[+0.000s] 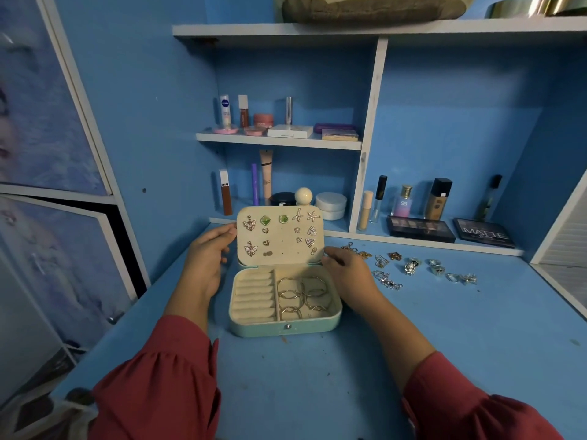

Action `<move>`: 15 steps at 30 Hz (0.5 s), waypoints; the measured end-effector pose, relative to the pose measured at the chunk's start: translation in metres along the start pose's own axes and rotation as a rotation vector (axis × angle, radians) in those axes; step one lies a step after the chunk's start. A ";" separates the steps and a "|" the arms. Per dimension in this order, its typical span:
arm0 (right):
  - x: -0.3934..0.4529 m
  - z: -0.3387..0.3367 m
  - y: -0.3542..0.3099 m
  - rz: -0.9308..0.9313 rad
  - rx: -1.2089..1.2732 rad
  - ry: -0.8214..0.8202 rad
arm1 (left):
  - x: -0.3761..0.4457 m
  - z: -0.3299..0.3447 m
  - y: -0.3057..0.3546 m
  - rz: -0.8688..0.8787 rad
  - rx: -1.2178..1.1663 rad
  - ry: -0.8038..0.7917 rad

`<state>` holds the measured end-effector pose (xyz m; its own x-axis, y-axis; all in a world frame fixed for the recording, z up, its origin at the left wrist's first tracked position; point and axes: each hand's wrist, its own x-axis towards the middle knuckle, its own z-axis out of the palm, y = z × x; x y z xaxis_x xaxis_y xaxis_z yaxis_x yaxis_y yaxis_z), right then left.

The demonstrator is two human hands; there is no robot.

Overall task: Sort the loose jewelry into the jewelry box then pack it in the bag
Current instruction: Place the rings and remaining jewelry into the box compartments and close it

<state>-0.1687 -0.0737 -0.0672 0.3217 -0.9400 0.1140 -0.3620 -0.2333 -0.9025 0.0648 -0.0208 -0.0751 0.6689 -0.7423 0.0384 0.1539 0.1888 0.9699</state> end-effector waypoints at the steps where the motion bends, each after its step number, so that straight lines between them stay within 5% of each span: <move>1: 0.002 0.000 0.002 0.011 0.029 0.001 | -0.002 0.000 0.000 -0.008 -0.001 -0.001; 15: 0.002 -0.014 0.003 0.080 0.345 -0.005 | -0.029 -0.006 0.014 -0.106 -0.086 -0.171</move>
<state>-0.1808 -0.0800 -0.0637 0.3092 -0.9503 0.0360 -0.0696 -0.0603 -0.9958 0.0517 0.0075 -0.0644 0.5134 -0.8580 -0.0150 0.2827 0.1526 0.9470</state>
